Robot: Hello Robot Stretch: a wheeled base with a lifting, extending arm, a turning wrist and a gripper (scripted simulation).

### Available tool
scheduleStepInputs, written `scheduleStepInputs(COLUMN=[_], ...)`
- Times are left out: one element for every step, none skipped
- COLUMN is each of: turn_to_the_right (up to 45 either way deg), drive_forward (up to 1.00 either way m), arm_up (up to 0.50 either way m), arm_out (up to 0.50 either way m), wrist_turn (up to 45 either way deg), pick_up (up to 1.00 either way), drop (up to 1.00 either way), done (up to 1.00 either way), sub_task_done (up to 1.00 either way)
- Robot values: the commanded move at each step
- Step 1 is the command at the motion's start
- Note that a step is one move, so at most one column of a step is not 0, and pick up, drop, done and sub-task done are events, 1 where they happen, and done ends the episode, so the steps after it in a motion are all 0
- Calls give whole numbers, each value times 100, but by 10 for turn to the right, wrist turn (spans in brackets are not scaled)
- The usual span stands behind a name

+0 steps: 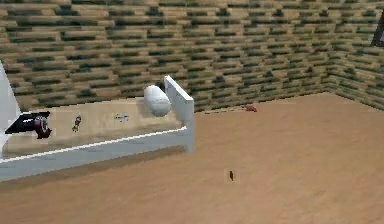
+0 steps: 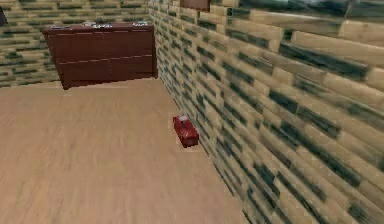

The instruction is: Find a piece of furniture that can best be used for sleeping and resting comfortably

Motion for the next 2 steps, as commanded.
scheduleStepInputs(turn_to_the_right=[0, -450], drive_forward=[95, 0], arm_up=[0, 0], arm_out=[0, 0], wrist_turn=[0, 0], pick_up=[0, 0], drop=[0, 0], done=[0, 0], sub_task_done=[0, 0])
